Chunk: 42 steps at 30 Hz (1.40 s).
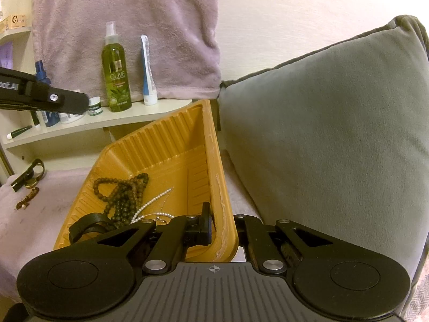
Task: Organize jewelry
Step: 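Withdraw the open left tool from the tray, then grasp the gold-clasp bead bracelet on the towel with the left tool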
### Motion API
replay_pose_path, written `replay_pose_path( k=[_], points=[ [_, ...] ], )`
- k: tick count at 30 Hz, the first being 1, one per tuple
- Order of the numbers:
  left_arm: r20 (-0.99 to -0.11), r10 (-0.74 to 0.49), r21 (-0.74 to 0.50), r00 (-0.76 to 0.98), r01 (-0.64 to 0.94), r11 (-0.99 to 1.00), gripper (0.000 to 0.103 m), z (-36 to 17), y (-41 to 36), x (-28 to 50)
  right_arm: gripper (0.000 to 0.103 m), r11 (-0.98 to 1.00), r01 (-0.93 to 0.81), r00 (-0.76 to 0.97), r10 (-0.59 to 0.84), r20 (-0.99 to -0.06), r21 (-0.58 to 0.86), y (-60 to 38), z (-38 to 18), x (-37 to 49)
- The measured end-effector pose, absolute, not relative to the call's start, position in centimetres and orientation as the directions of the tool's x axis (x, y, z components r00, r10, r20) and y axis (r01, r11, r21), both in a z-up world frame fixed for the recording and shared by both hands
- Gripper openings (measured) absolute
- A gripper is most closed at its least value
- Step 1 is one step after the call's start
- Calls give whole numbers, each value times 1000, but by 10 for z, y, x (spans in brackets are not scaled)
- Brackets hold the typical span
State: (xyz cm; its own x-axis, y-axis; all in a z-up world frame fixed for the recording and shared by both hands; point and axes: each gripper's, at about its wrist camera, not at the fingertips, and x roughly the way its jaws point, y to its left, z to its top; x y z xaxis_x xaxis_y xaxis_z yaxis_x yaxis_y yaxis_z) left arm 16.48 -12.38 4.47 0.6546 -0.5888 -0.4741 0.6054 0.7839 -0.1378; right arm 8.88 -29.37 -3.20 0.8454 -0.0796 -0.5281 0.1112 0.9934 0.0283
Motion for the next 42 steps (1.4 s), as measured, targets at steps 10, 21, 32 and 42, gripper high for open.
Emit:
replay_pose_path(
  k=[10, 21, 32, 42],
  points=[
    [-450, -412, -108, 792, 409, 906, 20, 33, -53, 163, 5, 993, 112, 845, -81, -529, 27, -294, -32, 89],
    [-482, -217, -116, 849, 184, 976, 27, -2, 23, 152, 5, 994, 110, 844, -83, -530, 19, -295, -34, 89],
    [-534, -102, -84, 839, 67, 994, 37, -43, 52, 137, 5, 994, 109, 844, -84, -530, 16, -295, -34, 90],
    [-575, -70, -46, 815, 54, 997, 38, -72, 53, 139, 5, 994, 108, 843, -86, -532, 10, -295, -35, 90]
  ],
)
